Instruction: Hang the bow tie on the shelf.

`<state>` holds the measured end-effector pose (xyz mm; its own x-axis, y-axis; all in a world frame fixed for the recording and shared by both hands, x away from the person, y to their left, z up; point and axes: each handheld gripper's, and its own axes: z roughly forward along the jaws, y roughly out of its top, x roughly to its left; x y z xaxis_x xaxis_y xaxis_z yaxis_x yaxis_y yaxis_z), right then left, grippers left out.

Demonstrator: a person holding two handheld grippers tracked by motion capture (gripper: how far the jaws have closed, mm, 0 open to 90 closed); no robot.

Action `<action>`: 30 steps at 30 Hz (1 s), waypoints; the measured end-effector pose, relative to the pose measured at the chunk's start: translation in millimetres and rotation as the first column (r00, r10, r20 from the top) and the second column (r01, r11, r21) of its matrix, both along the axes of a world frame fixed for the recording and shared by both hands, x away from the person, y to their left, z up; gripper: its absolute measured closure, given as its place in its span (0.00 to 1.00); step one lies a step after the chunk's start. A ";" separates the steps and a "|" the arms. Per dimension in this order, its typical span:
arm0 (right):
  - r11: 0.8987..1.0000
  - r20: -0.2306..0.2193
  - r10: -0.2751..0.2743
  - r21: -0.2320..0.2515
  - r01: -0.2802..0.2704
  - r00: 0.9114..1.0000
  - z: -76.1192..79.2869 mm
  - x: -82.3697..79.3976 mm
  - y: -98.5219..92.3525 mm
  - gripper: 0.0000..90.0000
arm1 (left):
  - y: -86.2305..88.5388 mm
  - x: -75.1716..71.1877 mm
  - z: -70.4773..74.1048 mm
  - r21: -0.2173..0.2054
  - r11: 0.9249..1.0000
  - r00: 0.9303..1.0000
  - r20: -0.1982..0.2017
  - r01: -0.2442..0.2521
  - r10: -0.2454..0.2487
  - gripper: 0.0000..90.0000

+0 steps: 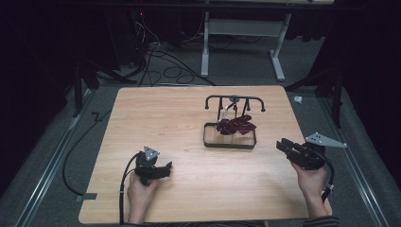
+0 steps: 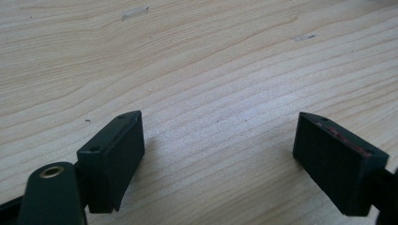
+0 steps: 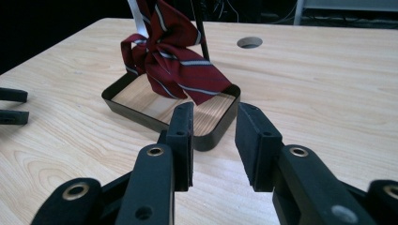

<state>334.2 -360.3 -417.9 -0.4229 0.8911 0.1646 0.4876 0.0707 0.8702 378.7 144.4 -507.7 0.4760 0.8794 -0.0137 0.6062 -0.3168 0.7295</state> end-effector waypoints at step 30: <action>1.000 -0.067 -0.018 0.006 0.019 0.998 -26.4 -0.3 -5.7 0.77 | 0.0 0.0 0.0 0.000 1.000 1.000 0.000 -0.001 0.001 0.19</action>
<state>334.0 -366.0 -444.3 -0.3944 0.8975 0.1974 0.5456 0.0559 0.8362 378.7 144.4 -507.7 0.4755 0.8796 -0.0140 0.6062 -0.3161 0.7298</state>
